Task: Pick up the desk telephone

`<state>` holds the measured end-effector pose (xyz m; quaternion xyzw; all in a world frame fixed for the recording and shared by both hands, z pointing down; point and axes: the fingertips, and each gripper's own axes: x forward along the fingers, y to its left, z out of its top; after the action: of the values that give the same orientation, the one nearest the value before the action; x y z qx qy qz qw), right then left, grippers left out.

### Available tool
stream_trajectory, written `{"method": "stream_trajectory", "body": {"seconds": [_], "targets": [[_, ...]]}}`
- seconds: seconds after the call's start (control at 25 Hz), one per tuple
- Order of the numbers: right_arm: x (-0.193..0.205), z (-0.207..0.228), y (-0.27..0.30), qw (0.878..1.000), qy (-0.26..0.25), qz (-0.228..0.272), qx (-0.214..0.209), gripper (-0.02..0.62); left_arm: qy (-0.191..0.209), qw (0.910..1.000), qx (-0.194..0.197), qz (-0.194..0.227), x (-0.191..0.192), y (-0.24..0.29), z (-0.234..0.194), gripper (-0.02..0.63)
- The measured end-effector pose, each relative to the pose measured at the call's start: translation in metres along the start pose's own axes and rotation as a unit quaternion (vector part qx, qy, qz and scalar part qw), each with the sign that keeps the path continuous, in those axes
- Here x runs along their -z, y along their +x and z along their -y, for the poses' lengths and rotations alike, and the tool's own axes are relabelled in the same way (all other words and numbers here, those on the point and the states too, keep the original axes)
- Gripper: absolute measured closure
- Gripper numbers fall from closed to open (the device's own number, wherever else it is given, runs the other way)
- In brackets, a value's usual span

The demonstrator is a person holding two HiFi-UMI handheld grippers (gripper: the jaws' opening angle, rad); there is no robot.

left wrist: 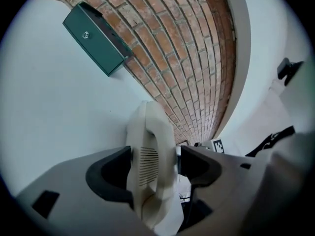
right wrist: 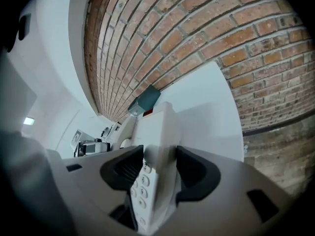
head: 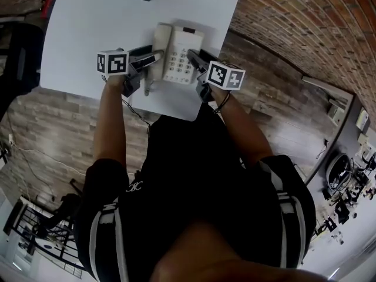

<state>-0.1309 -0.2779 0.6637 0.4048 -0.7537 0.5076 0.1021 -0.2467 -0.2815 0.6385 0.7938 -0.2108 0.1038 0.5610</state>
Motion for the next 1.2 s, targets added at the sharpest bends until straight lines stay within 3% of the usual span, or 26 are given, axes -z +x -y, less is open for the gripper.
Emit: {"method": "stream_trajectory", "body": {"seconds": [0.68, 0.92, 1.2], "targets": [[0.001, 0.000, 0.000, 1.000, 0.007, -0.009, -0.006, 0.411, 0.028, 0.9983, -0.035, -0.038, 0.004, 0.005, -0.001, 0.305], [0.005, -0.001, -0.004, 1.000, 0.011, -0.015, 0.012, 0.414, 0.025, 0.9975, -0.062, -0.022, 0.006, 0.003, 0.001, 0.318], [0.004, -0.007, -0.022, 0.999, -0.030, -0.006, 0.019, 0.414, 0.002, 0.9971, -0.073, 0.021, 0.024, -0.001, 0.020, 0.321]]}}
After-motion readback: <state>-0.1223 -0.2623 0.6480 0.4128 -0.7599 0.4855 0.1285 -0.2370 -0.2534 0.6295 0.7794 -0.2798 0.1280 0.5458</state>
